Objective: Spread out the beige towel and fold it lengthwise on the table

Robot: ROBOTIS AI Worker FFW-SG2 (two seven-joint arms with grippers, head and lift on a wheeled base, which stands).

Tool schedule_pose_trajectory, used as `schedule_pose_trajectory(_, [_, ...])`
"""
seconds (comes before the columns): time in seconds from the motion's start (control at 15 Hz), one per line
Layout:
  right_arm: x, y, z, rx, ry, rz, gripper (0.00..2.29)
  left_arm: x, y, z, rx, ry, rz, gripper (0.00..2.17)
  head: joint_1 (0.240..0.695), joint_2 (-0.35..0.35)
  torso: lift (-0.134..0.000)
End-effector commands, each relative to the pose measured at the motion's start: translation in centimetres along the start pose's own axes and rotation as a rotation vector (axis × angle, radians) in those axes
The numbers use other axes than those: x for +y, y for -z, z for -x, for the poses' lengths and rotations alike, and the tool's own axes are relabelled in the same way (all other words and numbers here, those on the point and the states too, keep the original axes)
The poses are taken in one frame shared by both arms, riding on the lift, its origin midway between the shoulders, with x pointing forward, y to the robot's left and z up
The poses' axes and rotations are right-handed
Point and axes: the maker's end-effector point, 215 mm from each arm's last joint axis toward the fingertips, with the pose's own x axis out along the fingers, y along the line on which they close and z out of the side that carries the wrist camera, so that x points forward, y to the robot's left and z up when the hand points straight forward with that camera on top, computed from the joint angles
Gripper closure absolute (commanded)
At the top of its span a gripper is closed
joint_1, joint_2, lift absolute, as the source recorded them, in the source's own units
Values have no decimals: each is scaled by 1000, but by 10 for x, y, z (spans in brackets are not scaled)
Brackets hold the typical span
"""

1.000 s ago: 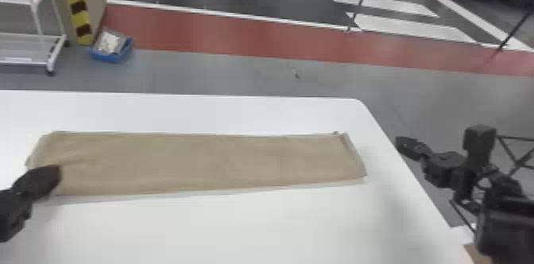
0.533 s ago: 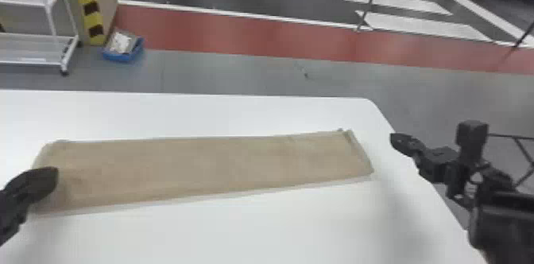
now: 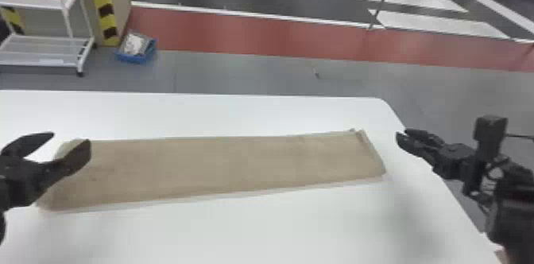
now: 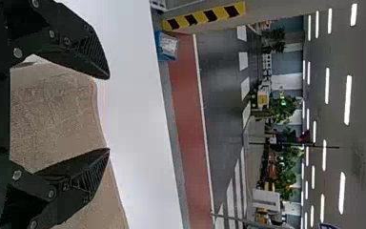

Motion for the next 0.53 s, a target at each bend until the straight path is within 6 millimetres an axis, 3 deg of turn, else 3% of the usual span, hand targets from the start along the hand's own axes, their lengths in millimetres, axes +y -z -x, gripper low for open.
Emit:
schedule_pose_trajectory(0.0, [-7,-2,-8,-4,-16,-37,124,3,-11,-15,-8,-13,25,29,695,-245,-124])
schedule_pose_trajectory(0.13, [-13,3,-19,8,-30,-75,124,10,-5,-23,40,-37,41,36,695,-244,-124])
schedule_pose_trajectory(0.33, [-17,12,-36,42,-60,-138,127,11,47,-15,234,-61,100,36,695,-239,-124])
schedule_pose_trajectory(0.47, [-21,16,-41,60,-75,-164,113,6,65,-5,326,-58,121,36,695,-237,-124])
